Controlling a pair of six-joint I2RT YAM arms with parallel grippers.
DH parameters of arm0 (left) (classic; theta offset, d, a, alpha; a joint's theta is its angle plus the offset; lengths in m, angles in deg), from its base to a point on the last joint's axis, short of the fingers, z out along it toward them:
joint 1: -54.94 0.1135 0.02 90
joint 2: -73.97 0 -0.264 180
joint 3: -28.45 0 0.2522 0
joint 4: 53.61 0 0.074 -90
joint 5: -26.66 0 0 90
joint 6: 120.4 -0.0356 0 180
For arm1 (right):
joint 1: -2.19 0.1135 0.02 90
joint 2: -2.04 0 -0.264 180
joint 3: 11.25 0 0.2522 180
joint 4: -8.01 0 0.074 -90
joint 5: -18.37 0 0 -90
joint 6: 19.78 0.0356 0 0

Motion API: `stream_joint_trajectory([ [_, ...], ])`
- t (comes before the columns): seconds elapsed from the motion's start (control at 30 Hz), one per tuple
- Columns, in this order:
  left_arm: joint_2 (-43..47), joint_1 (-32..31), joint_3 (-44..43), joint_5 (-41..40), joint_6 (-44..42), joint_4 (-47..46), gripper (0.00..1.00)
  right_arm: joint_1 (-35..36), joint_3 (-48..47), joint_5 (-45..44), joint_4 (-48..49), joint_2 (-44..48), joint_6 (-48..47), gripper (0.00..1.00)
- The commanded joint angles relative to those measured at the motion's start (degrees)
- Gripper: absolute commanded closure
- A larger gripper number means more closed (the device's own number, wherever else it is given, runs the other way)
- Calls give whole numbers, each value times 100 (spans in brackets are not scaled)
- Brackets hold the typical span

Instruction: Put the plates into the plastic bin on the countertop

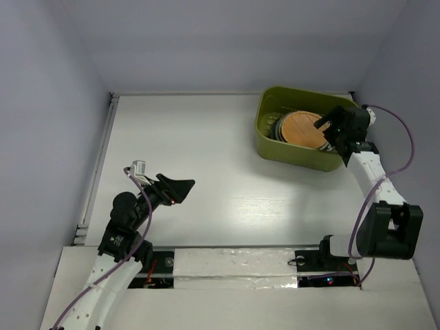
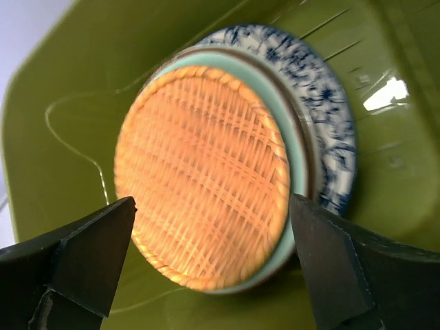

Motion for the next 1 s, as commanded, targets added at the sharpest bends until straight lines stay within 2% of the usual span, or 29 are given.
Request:
stream_joint_trajectory([
  [0.0,132,-36,-289,142,-172,-258,1,-41,64,-664,-139,641,-46,0],
  [0.1,202,-36,-500,72,-259,-144,1,-41,336,-981,-78,1125,24,0],
  [0.2,141,-36,-799,98,-408,-38,1,-41,468,-920,-78,1503,68,0],
  [0.27,80,-36,-1052,151,-514,-38,1,-41,600,-561,27,1740,208,1],
  [0.43,-79,-36,-1633,213,-690,40,1,-41,1626,352,704,3320,543,10],
  [0.47,-96,-36,-1869,178,-725,128,1,-41,1690,451,713,3610,543,24],
  [0.53,-140,-36,-2116,11,-848,295,1,-41,1769,854,748,4495,482,59],
  [0.57,-158,-36,-2370,-42,-901,339,1,-41,1769,1360,792,4797,377,87],
  [0.63,-158,-36,-2565,-156,-1033,375,1,-41,1717,1838,880,5351,367,98],
  [0.67,-158,-36,-2644,-183,-1076,357,1,-41,1560,2093,872,5832,393,100],
  [0.77,-140,-36,-2856,-201,-1165,270,1,-41,1086,2078,644,6528,376,100],
  [0.83,-149,-36,-2926,-148,-1165,191,1,-41,856,2016,416,6689,306,99],
  [0.93,-263,-36,-2935,-43,-1182,146,1,-41,636,2033,248,6734,200,92],
  [0.97,-307,-36,-2952,-25,-1191,181,1,-41,644,2129,274,6716,200,82],
])
